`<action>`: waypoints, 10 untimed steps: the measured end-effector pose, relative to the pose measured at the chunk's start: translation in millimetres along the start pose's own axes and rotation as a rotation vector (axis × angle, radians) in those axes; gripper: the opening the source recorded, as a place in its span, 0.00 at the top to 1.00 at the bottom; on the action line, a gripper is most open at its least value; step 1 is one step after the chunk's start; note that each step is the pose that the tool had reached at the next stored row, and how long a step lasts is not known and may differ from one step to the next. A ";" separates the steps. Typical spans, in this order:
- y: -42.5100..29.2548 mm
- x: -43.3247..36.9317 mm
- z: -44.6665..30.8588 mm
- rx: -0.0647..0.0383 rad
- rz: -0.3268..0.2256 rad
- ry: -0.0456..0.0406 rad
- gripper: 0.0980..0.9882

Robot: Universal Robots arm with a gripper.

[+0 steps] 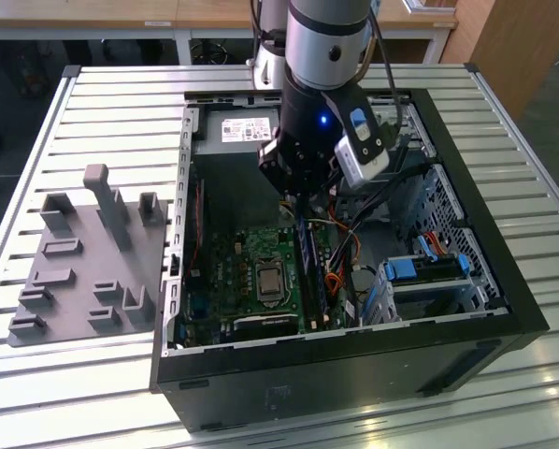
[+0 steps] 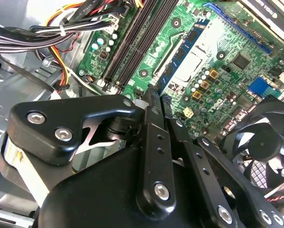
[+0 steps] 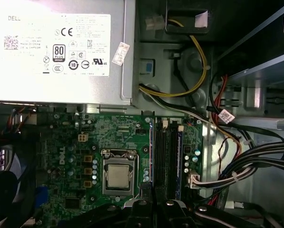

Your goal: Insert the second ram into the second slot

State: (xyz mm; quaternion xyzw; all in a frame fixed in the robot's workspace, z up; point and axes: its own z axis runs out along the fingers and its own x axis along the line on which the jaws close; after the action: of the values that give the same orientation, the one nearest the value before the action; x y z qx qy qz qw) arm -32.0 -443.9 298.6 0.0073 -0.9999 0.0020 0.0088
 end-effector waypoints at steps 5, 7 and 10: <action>0.0 -0.1 3.6 0.000 0.000 0.0000 0.96; 0.0 -0.1 4.9 0.000 0.000 0.0000 0.96; 0.0 -0.1 6.7 0.000 0.000 0.0000 0.96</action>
State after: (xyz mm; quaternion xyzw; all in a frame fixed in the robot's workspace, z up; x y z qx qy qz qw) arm -32.0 -443.9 291.8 0.0073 -0.9999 0.0020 0.0088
